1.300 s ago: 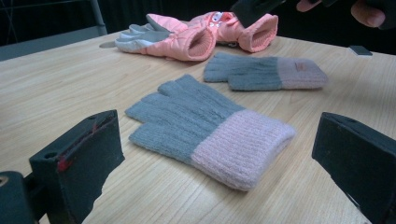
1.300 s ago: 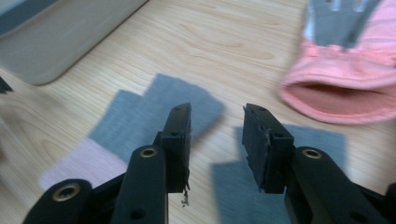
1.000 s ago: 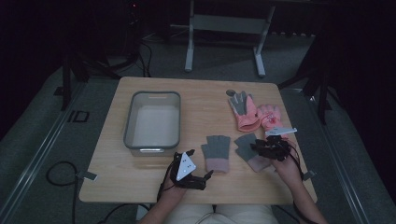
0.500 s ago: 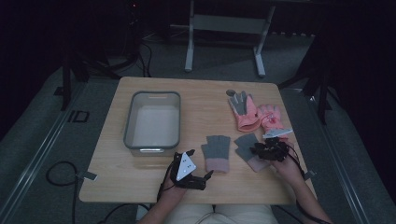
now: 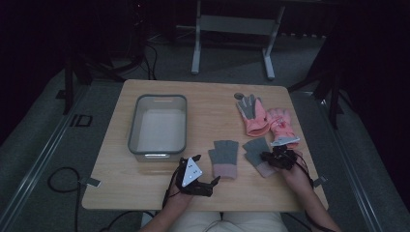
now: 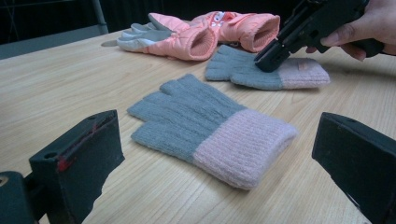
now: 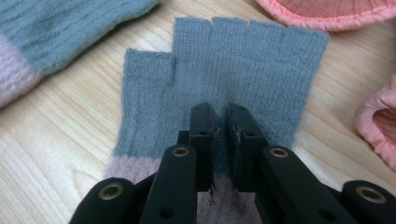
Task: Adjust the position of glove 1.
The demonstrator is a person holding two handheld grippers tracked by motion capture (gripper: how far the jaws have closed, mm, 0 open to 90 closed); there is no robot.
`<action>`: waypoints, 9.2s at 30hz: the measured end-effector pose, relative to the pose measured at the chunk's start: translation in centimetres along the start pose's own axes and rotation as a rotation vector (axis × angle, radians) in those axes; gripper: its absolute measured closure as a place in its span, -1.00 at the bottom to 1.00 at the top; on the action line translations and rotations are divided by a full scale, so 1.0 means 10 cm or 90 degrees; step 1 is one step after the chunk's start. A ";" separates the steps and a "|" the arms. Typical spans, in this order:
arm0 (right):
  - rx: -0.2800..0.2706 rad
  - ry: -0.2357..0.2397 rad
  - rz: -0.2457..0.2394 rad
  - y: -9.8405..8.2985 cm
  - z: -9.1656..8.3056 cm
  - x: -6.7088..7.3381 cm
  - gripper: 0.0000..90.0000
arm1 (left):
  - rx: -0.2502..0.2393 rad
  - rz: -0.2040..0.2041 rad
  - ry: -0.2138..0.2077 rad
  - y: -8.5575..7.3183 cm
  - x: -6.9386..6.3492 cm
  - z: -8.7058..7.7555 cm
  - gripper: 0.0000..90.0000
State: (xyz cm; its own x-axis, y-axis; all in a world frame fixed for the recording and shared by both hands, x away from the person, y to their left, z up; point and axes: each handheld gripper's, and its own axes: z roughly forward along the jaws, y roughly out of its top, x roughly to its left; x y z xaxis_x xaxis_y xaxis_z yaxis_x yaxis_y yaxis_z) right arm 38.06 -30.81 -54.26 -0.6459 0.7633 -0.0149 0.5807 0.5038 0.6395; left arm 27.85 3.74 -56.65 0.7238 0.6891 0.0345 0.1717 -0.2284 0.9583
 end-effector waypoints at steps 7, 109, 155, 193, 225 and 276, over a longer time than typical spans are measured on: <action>0.001 -0.026 0.035 0.06 -0.10 0.04 0.89 | -0.002 -0.037 -0.002 -0.01 0.07 -0.01 -0.98; -0.034 -0.055 0.114 0.09 -0.40 0.30 0.92 | -0.006 0.022 0.019 0.00 -0.04 0.00 -0.98; -0.028 0.079 0.104 0.55 0.28 1.02 0.90 | 0.003 0.034 0.036 0.00 -0.06 0.01 -0.98; -0.079 0.085 0.045 0.49 -0.22 0.65 0.35 | 0.045 0.047 -0.033 0.28 -0.09 -0.05 -0.74; -0.028 0.065 0.146 0.81 0.38 0.43 0.23 | 0.252 0.308 -0.159 0.29 -0.14 0.53 -0.13; -0.058 0.177 0.153 1.09 0.21 0.62 0.64 | 0.289 0.282 -0.204 0.91 0.17 0.33 0.58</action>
State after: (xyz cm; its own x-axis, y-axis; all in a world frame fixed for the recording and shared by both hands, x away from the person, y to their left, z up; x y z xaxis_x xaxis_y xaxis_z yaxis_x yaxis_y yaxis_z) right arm 41.42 -19.76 -49.00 -0.6138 0.7103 0.3447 0.6937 0.2768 0.6649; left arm 32.83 0.55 -48.75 0.9390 0.2449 0.2413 0.0272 -0.7526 0.6579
